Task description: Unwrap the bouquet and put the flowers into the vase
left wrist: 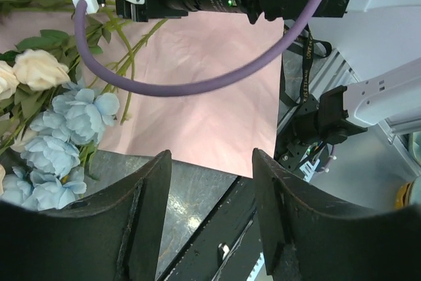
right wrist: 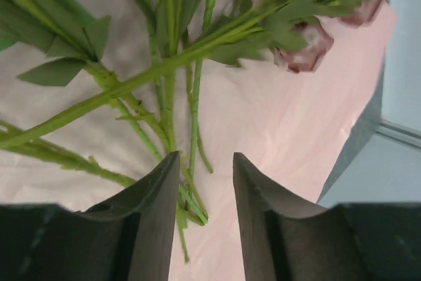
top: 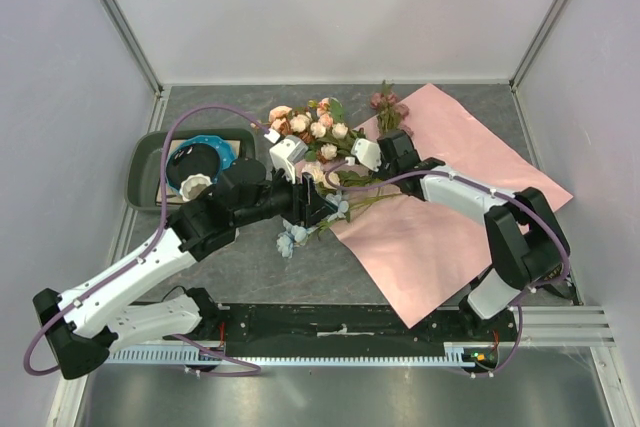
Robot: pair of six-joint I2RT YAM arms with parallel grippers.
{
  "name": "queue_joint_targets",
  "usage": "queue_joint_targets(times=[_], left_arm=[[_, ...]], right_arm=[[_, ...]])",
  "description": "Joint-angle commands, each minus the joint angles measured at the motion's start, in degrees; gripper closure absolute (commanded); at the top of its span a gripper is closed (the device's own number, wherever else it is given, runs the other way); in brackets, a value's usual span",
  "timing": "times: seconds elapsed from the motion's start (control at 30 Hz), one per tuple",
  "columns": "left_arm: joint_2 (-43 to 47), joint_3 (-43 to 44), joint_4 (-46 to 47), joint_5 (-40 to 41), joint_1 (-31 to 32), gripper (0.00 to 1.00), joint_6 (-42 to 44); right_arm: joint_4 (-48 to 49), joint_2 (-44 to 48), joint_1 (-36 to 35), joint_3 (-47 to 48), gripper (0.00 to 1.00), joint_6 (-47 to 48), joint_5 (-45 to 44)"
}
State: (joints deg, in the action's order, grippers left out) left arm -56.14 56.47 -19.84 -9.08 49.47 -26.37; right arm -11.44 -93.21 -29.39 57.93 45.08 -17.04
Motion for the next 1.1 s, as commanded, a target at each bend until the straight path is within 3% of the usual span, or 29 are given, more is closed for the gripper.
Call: queue_joint_targets(times=[0.0,0.07,0.17,0.33,0.43,0.63,0.73,0.9,1.07], left_arm=[[1.6,-0.7,1.2,0.5,-0.3,0.41,1.1],[1.3,-0.7,1.2,0.2,-0.3,0.41,1.2],[0.9,-0.6,1.3,-0.1,-0.3,0.41,1.6],[0.6,-0.4,0.9,0.5,-0.3,0.41,2.7],[0.7,0.0,0.6,1.2,-0.3,0.41,2.8],[-0.4,0.5,0.5,0.4,-0.3,0.41,2.6],[-1.3,1.1,0.4,-0.3,-0.3,0.39,2.5],[-2.0,2.2,0.4,-0.4,-0.3,0.38,2.3],[-2.2,3.2,-0.4,0.2,-0.3,0.39,2.2]], right_arm=[[-6.9,-0.7,0.5,4.2,0.49,-7.1,2.3],[-7.4,-0.1,0.6,4.6,0.39,-11.0,0.0],[-7.6,1.4,1.3,6.4,0.32,-15.4,-2.0],[-14.7,-3.4,3.0,15.9,0.29,-41.8,0.4],[-20.4,-6.6,5.1,19.6,0.37,-55.0,9.0],[-13.9,-4.2,7.1,12.0,0.44,-70.5,19.1],[-7.4,-4.0,7.3,7.4,0.51,-72.8,23.3],[-3.2,-4.3,7.5,3.9,0.60,-73.5,19.9],[-2.4,-5.4,7.5,4.6,0.81,-73.4,20.1]])
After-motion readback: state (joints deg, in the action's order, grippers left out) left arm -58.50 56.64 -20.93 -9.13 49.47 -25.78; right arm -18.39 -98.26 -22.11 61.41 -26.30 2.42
